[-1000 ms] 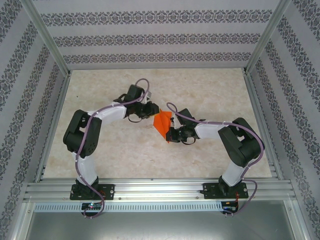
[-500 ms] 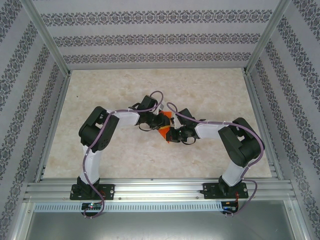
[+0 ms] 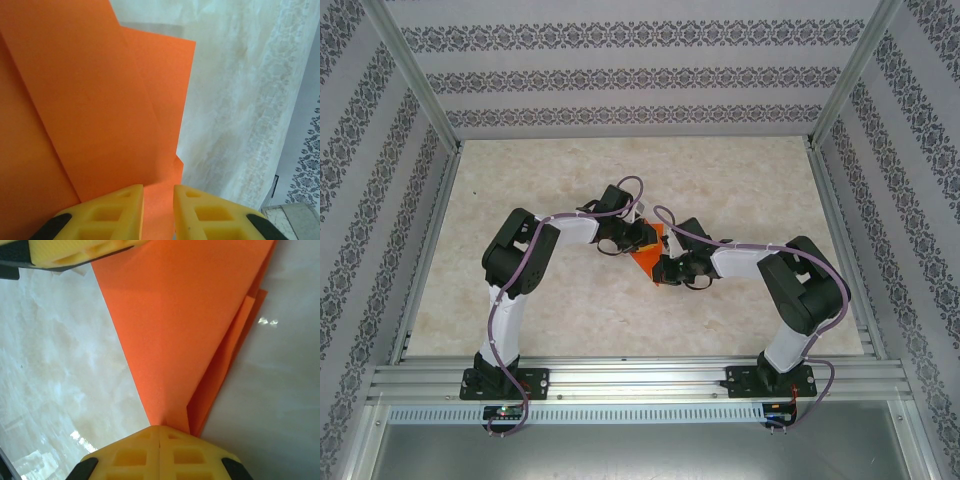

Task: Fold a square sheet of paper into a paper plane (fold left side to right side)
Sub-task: Fourth fold the wing at the center of the table.

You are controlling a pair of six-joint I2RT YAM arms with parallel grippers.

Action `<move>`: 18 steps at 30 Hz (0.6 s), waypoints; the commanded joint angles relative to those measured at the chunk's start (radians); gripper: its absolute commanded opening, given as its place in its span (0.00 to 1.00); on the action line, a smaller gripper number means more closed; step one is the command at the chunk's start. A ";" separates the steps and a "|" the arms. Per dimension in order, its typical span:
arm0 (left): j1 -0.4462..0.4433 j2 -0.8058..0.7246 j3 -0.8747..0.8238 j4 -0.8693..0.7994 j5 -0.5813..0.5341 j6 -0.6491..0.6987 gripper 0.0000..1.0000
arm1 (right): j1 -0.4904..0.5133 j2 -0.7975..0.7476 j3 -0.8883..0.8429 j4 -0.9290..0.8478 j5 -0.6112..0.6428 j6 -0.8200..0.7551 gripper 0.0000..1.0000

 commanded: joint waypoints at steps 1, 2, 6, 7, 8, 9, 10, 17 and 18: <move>0.032 0.051 0.005 -0.025 -0.105 0.057 0.24 | -0.010 -0.023 -0.048 -0.119 0.009 0.001 0.02; 0.033 0.049 -0.003 -0.018 -0.105 0.056 0.24 | -0.012 -0.044 -0.047 -0.106 -0.002 0.011 0.02; 0.030 0.037 -0.032 -0.005 -0.100 0.054 0.24 | -0.031 -0.128 -0.033 -0.056 -0.023 0.071 0.02; 0.029 0.034 -0.039 0.001 -0.100 0.053 0.24 | -0.035 -0.138 -0.030 -0.036 -0.026 0.090 0.02; 0.029 0.032 -0.045 0.007 -0.098 0.050 0.24 | -0.034 -0.141 -0.026 -0.010 -0.025 0.111 0.02; 0.027 0.031 -0.049 0.010 -0.098 0.048 0.24 | -0.034 -0.140 -0.019 0.014 -0.013 0.138 0.01; 0.026 0.031 -0.050 0.011 -0.098 0.048 0.24 | -0.035 -0.136 -0.015 0.030 0.002 0.160 0.00; 0.023 0.033 -0.054 0.017 -0.095 0.042 0.24 | -0.016 -0.065 0.019 0.149 0.105 0.350 0.00; 0.021 0.032 -0.055 0.018 -0.095 0.040 0.24 | -0.013 -0.054 0.029 0.145 0.123 0.368 0.00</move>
